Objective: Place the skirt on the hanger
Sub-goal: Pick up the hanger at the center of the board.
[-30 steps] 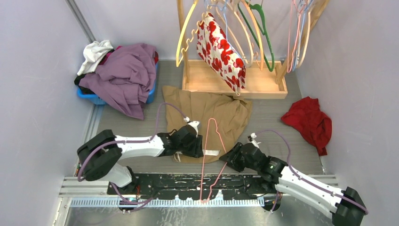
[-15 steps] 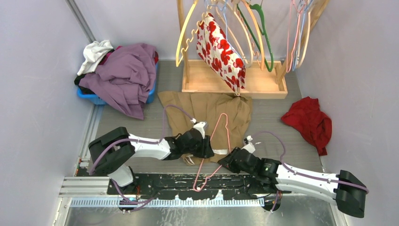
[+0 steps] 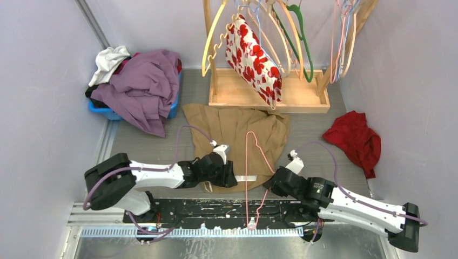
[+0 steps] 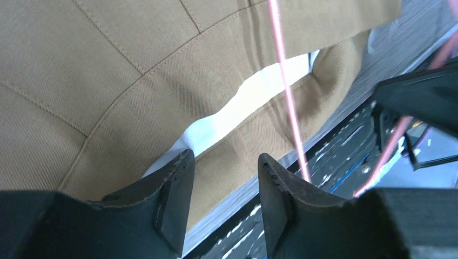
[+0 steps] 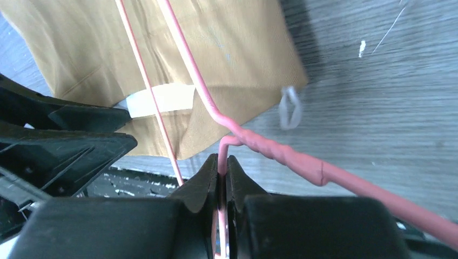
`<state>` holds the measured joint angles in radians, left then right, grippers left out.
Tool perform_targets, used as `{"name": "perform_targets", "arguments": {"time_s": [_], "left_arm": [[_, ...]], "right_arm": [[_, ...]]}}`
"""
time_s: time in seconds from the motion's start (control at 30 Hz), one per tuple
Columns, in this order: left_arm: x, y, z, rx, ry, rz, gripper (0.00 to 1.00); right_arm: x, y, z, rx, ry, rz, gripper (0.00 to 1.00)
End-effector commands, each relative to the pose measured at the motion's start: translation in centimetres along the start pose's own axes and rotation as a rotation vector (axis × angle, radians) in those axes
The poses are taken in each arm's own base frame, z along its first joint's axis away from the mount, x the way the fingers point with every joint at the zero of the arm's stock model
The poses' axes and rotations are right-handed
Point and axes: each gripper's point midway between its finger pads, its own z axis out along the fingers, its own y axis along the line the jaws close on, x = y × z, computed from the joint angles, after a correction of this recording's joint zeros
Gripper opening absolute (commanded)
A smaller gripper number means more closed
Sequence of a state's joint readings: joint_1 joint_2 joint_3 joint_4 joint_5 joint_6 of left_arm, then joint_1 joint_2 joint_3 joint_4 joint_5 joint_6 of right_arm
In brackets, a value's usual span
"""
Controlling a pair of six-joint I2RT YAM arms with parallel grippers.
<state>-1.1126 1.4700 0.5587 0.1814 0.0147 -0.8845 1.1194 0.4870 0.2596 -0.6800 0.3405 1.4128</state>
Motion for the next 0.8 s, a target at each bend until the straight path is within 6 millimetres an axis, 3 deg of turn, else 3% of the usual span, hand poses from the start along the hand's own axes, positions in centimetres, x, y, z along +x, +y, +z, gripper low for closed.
{"name": "perform_targets", "arguments": {"time_s": [0.0,0.23,0.43,0.47,0.57,0.77], "left_arm": [[2.7,3.8,-3.1,-0.146,0.094,0.042,0.49],[-2.2,-2.1,-10.0,0.053,-0.054,0.131,0.55],[-5.3,-6.3,-16.6,0.219,-0.165,0.207,0.61],[-5.5,-6.0,-17.4,0.205,-0.169,0.203,0.61],[-5.9,-2.3,-19.0,0.015,-0.199,0.155,0.61],[-3.7,2.6,-19.3,-0.152,-0.188,0.039,0.58]], "right_arm": [[-2.4,1.5,-3.5,0.032,-0.038,-0.199,0.01],[-3.3,6.1,-8.3,0.000,0.061,-0.472,0.01],[-3.3,8.1,-9.7,-0.013,0.116,-0.647,0.01],[-3.7,7.9,-9.9,0.015,0.111,-0.675,0.01],[-3.6,7.8,-9.9,0.081,0.128,-0.781,0.01],[-1.6,7.9,-10.2,0.216,0.145,-1.028,0.01]]}}
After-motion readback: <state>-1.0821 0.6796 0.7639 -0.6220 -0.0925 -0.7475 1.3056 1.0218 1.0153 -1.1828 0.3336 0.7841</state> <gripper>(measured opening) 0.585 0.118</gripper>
